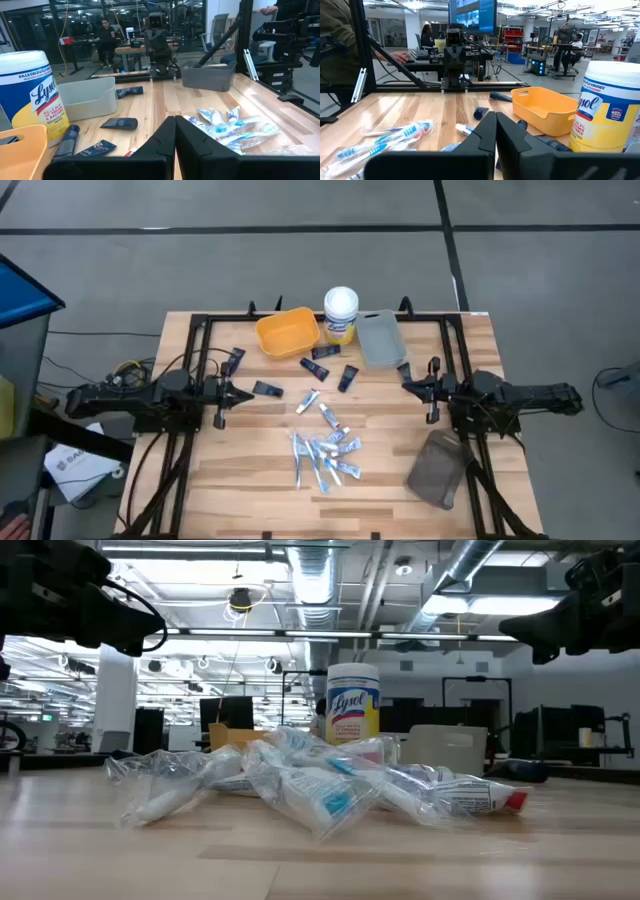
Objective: Pick & Place Travel size toiletries
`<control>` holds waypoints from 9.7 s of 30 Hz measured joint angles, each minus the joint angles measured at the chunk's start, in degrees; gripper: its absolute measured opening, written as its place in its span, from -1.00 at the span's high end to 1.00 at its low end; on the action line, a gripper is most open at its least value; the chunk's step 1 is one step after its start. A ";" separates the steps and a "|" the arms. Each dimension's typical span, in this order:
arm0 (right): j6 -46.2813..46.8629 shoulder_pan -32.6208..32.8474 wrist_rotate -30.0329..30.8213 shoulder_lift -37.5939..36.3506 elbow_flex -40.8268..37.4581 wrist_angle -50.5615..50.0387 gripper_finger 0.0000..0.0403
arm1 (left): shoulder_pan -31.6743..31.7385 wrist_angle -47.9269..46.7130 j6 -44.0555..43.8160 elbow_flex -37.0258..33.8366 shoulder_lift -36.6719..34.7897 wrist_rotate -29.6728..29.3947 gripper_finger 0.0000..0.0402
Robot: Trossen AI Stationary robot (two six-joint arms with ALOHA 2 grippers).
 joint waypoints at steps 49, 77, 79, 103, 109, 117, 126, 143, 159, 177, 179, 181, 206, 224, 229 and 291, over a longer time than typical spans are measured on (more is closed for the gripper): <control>-0.01 -0.01 0.00 0.00 -0.02 0.02 1.00 | 0.00 0.02 -0.02 -0.02 0.00 0.02 1.00; 43.98 0.36 0.30 0.00 0.17 8.45 1.00 | 0.00 1.84 0.00 -0.01 0.00 0.00 1.00; 43.95 -0.53 2.90 0.25 2.19 7.30 1.00 | 0.00 1.87 0.00 -0.02 0.02 0.01 1.00; 42.83 -17.68 9.22 69.11 59.60 -70.70 0.53 | -0.02 3.50 0.00 -0.02 0.26 0.00 1.00; 42.76 -21.10 5.98 79.68 58.75 -72.77 -0.11 | -0.04 4.16 0.00 -0.02 1.19 0.19 1.00; 41.02 -25.41 -0.48 80.06 47.65 -60.77 -0.30 | -0.04 4.42 0.00 -0.02 1.38 0.26 1.00; 38.84 -27.06 -3.05 83.19 38.05 -47.57 -0.28 | -0.04 4.83 -0.01 -0.02 1.51 0.24 1.00; 39.87 -26.35 -9.20 79.72 37.79 -56.96 0.63 | -0.04 4.96 -0.02 -0.02 1.51 0.22 1.00; 62.94 -2.90 -13.58 53.57 48.96 -62.87 0.65 | -0.04 5.22 -0.02 -0.02 1.51 0.20 1.00; 106.82 43.57 -16.58 68.49 56.78 -63.12 0.67 | -0.04 5.98 -0.02 -0.02 1.51 0.22 1.00; 108.35 45.00 -17.55 71.53 56.78 -63.17 0.67 | -0.04 6.03 -0.02 -0.02 1.53 0.22 1.00; 108.34 45.15 -19.02 74.36 56.78 -63.30 0.67 | -0.04 6.04 -0.02 -0.02 1.51 0.22 1.00; 103.16 35.66 -12.61 69.74 63.10 -63.41 -0.39 | -0.04 7.85 -0.02 -0.02 1.52 0.22 1.00; -10.26 -4.26 -4.57 93.71 84.38 -63.73 -0.39 | -0.02 8.23 -0.02 -0.02 1.52 0.22 1.00; -30.15 -7.50 -2.57 102.98 86.09 -62.12 -0.39 | -0.02 8.31 -0.02 -0.02 1.51 0.22 1.00; 3.17 1.78 -8.98 86.84 97.63 -60.71 0.43 | -0.02 9.92 3.54 0.00 1.53 0.22 1.00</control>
